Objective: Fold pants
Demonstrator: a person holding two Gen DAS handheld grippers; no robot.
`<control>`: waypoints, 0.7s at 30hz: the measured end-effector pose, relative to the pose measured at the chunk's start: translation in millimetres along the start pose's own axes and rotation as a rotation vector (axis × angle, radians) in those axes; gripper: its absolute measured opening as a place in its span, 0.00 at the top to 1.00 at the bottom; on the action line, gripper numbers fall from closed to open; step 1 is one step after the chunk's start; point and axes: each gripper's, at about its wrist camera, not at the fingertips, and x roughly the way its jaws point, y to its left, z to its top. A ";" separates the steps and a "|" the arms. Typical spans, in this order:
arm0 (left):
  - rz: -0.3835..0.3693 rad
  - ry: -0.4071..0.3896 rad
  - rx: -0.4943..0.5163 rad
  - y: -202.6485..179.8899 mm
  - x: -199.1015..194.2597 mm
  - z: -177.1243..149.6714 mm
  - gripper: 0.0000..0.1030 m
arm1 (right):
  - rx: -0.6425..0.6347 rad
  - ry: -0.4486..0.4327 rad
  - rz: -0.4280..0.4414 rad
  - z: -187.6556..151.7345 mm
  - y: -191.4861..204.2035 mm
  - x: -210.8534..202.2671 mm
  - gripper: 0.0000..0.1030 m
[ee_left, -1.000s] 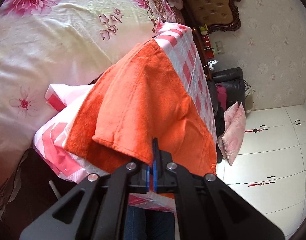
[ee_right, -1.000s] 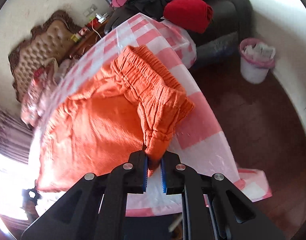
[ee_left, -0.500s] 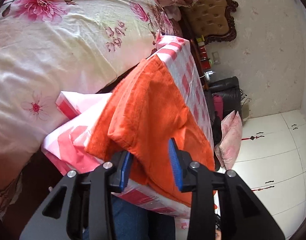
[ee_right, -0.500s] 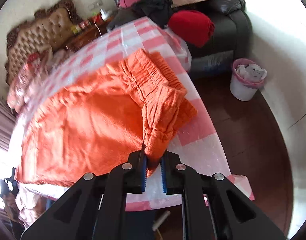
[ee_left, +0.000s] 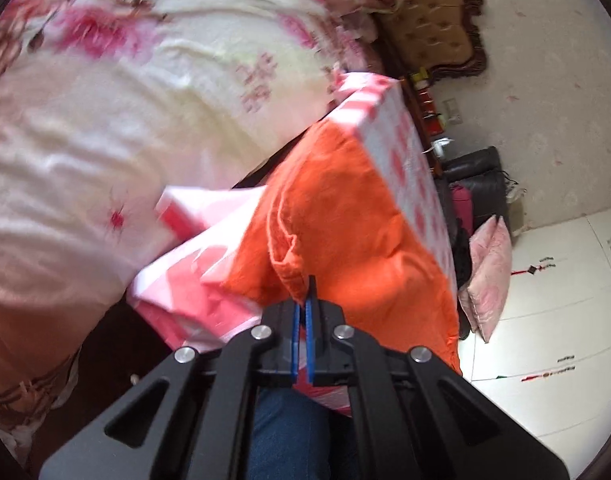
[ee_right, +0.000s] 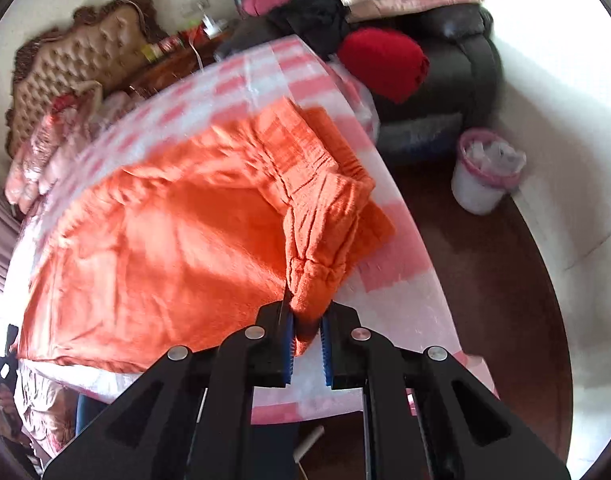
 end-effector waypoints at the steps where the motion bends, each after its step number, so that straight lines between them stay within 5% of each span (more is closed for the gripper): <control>1: -0.012 -0.011 -0.006 2.9 -1.7 -1.6 0.98 | 0.009 0.004 0.002 -1.3 -2.5 3.4 0.89; 8: 0.046 -0.039 0.040 -3.7 -7.7 -4.1 0.96 | -0.014 -0.024 -0.031 -4.7 3.0 -4.1 0.89; 11: 0.087 -0.067 0.056 -9.2 -13.5 -4.0 0.85 | -0.062 -0.009 -0.099 -9.2 8.7 2.4 0.88; 12: 0.121 -0.089 0.077 -13.7 -17.8 -4.7 0.74 | -0.075 -0.019 -0.114 -10.4 10.2 1.3 0.88; 14: 0.222 -0.182 0.137 -24.4 -33.6 -10.0 0.58 | -0.089 -0.032 -0.135 -13.2 10.7 -2.1 0.76; 18: 0.376 -0.364 0.259 -52.1 -58.7 -26.9 0.55 | -0.103 -0.069 -0.208 -22.9 6.6 -17.0 0.59; 21: 0.456 -0.521 0.479 -99.1 -58.9 -54.7 0.35 | -0.078 -0.136 -0.284 -34.5 2.5 -39.3 0.51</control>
